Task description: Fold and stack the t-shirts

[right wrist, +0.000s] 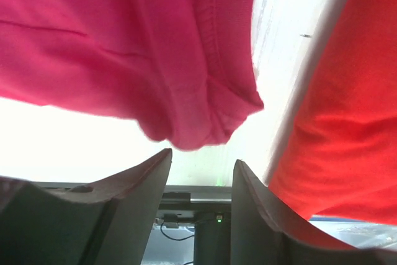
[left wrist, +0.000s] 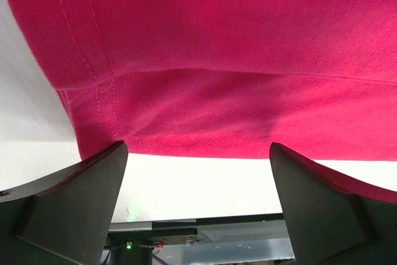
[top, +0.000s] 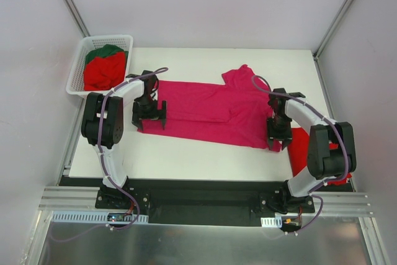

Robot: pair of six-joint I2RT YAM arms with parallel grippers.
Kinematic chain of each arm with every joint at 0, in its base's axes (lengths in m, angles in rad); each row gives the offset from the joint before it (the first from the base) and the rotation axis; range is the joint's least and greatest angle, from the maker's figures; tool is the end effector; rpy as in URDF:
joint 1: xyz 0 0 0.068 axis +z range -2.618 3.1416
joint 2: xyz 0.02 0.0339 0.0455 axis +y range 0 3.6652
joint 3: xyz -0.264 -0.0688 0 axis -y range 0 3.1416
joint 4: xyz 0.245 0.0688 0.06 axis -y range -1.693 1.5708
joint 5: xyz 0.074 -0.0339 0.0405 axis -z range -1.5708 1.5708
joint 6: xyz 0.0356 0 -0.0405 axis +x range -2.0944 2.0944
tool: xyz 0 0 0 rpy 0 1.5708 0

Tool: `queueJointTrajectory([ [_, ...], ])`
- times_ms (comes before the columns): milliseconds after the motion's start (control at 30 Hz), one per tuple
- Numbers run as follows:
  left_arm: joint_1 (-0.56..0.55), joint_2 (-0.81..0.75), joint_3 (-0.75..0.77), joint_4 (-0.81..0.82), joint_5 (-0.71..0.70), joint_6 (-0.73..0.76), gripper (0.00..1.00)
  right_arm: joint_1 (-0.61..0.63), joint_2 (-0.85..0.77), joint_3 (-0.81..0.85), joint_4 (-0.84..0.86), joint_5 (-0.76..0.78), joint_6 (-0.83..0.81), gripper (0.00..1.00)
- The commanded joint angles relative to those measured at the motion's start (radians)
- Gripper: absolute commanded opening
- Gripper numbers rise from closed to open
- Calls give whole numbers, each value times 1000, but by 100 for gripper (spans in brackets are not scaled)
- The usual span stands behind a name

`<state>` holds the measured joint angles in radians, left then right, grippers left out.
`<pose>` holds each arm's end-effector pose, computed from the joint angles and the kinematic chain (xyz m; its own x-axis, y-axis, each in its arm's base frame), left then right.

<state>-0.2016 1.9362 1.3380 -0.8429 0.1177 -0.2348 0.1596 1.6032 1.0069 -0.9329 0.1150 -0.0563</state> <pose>0.3565 -0.0771 0.1632 -0.9946 -0.0325 -0.0987 -0.0182 0.9895 -0.1433 0.2667 0.0388 0.1801 -0.9763 -0.2138 -0.0351 -0.2084 0.9710 -0.1168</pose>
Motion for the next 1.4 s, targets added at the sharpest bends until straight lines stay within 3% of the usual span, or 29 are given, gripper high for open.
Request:
queueJointTrajectory([
  [0,4,-11,23,-28,-9,12,99,5,-51,87,-89,18,-4,49],
  [133,4,-13,24,-27,-3,14,99,6,-43,125,-124,141,18,50],
  [400,4,-28,9,-27,-4,15,99,-41,-5,69,-67,169,53,48],
  [667,4,-25,4,-27,-1,17,99,-61,43,13,26,81,52,32],
  [1233,4,-2,21,-25,14,19,99,-69,144,75,51,86,42,36],
  [1267,4,-2,21,-27,16,19,99,-69,149,79,54,86,42,34],
  [1367,4,-3,18,-25,14,22,99,-72,161,90,51,83,39,16],
])
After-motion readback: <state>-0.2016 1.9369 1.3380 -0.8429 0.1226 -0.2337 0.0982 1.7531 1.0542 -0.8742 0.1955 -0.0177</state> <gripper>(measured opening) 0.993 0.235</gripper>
